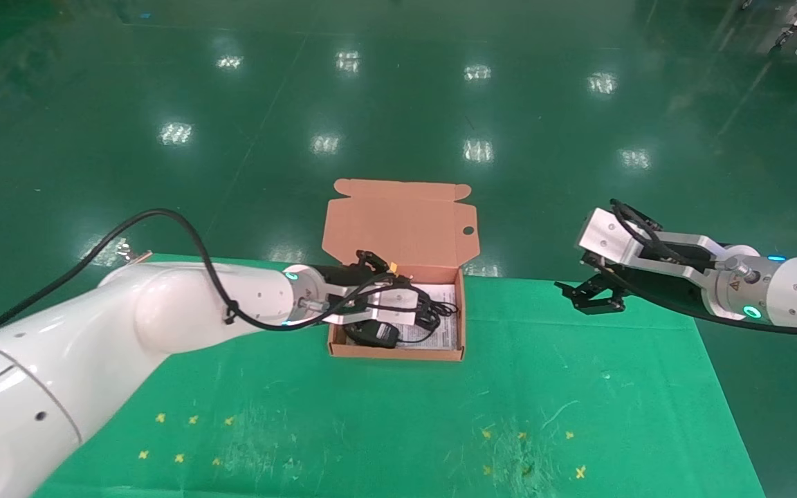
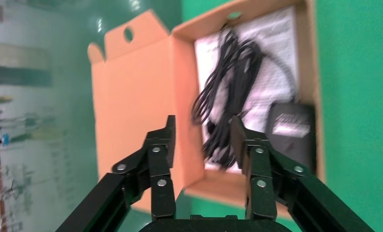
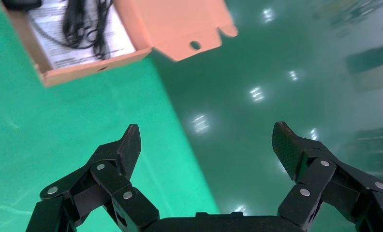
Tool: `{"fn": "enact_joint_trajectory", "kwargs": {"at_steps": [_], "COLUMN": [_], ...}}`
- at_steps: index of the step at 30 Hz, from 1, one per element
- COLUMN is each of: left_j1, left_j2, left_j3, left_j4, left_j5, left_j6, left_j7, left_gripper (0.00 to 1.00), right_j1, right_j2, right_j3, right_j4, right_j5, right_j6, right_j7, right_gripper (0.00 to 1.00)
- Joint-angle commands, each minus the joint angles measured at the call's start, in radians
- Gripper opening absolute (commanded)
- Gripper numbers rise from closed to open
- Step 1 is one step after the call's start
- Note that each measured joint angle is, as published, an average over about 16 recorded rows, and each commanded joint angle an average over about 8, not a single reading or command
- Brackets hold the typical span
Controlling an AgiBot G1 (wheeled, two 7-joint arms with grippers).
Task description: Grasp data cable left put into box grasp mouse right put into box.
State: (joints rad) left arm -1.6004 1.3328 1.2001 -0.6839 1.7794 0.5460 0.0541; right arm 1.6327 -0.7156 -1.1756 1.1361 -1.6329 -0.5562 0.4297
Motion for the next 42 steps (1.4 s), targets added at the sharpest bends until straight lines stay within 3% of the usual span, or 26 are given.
{"fn": "enact_joint_trajectory", "kwargs": {"at_steps": [1,15,42], "left_j1": [-0.006,-0.098,0.162], "left_j2": [-0.009,-0.043,-0.327], "left_j3": [0.0,-0.025,-0.399], "left_j4": [-0.007,-0.017,-0.261], "left_j5": [-0.001,0.012,-0.432], "left_j6": [-0.002,0.013,0.406], "left_j7": [-0.004,-0.065,-0.139], "left_gripper": [1.0,1.0,1.0], "right_j1": [0.006,0.102,-0.173], "right_j2": [0.001,0.035,0.065], "right_j3": [0.004,0.037,0.397], "right_j4": [0.002,0.081,0.111], "right_j5": [0.0,-0.01,0.371], "right_j6": [0.005,-0.064,-0.433], "right_j7": [0.0,-0.053,-0.133], "right_gripper": [1.0,1.0,1.0]}}
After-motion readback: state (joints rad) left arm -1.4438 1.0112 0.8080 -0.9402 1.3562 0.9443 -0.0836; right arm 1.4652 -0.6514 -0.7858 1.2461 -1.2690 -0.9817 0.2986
